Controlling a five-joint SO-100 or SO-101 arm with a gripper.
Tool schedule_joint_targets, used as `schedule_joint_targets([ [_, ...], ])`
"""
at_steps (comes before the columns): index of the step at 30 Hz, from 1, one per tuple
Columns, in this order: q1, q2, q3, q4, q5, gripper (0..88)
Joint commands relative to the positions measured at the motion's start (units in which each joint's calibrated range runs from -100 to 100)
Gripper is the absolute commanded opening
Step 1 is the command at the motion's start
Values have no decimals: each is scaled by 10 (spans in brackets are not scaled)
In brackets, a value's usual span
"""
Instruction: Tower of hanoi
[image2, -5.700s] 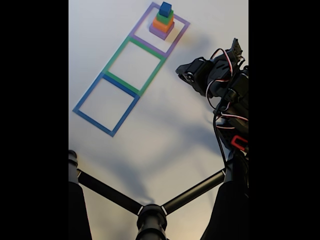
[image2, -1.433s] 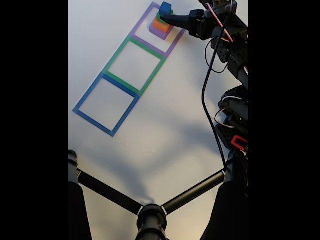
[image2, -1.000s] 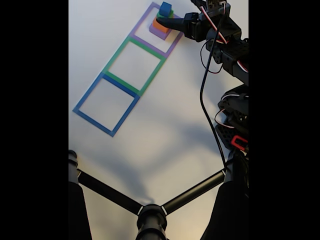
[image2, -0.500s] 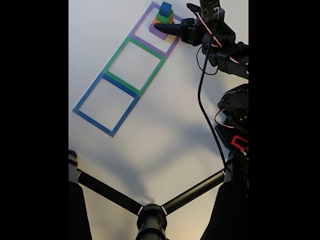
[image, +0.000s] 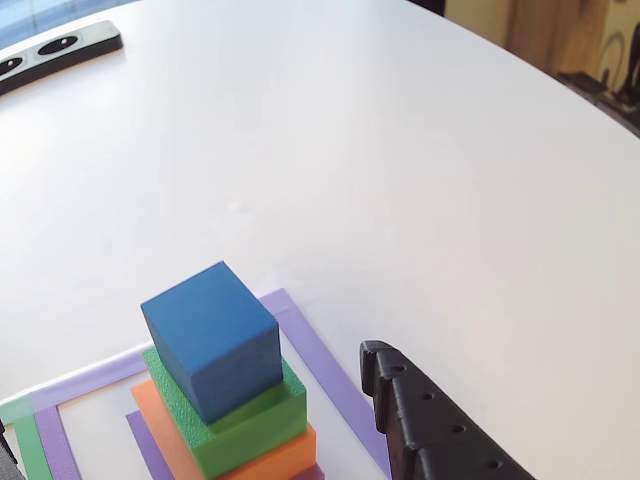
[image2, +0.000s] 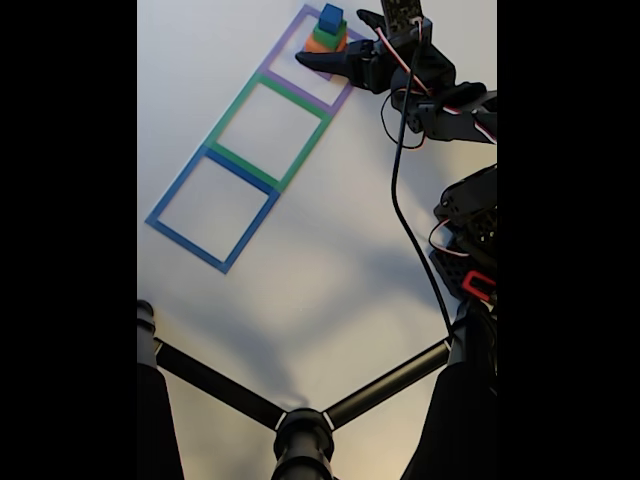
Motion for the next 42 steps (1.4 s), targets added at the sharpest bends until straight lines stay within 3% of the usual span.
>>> schedule_joint_targets([
  [1, -14, 9, -45, -17, 6, 462],
  [25, -24, 30, -76, -15, 6, 419],
  [33, -23, 18, -61, -14, 6, 339],
  [42, -28, -1, -38, -16, 6, 311],
])
